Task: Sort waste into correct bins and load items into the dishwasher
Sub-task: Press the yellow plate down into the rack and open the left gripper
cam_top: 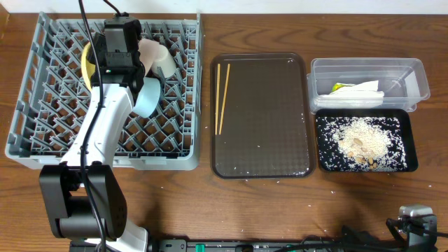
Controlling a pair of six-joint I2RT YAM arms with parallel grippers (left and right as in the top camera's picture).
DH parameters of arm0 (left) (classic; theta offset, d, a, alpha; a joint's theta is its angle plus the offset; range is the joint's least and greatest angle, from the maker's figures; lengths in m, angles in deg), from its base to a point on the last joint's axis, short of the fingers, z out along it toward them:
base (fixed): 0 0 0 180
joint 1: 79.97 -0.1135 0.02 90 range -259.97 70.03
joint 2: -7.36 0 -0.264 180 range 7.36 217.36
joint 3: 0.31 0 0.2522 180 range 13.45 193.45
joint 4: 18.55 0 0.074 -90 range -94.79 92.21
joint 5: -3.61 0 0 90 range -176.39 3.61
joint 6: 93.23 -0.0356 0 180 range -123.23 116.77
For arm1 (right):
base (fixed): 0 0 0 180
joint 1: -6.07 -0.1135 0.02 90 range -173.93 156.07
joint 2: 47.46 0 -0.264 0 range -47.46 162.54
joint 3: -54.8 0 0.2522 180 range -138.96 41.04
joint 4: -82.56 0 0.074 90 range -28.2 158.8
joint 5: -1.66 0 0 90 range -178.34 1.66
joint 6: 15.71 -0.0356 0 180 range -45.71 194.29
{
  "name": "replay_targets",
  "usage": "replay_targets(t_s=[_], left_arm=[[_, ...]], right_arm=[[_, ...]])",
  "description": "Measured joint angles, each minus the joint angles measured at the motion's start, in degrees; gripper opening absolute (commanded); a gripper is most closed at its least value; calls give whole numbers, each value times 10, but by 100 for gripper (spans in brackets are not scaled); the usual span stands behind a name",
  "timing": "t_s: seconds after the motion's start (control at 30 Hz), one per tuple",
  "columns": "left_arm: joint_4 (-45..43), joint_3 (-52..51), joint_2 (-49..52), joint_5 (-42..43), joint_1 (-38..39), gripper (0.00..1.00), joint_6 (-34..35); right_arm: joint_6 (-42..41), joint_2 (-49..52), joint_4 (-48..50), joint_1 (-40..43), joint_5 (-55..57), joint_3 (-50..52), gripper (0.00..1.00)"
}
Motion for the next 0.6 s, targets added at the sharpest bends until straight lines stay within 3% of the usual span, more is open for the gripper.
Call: replay_targets(t_s=[0.33,0.47,0.6], left_arm=[[11,0,-25,4,10,70,52],[51,0,-106,19,15,72,95],[139,0,-219,96,7,72,122]], right_arm=[[0,0,0,0,0,0,99],[0,0,0,0,0,0,99],[0,0,0,0,0,0,99]])
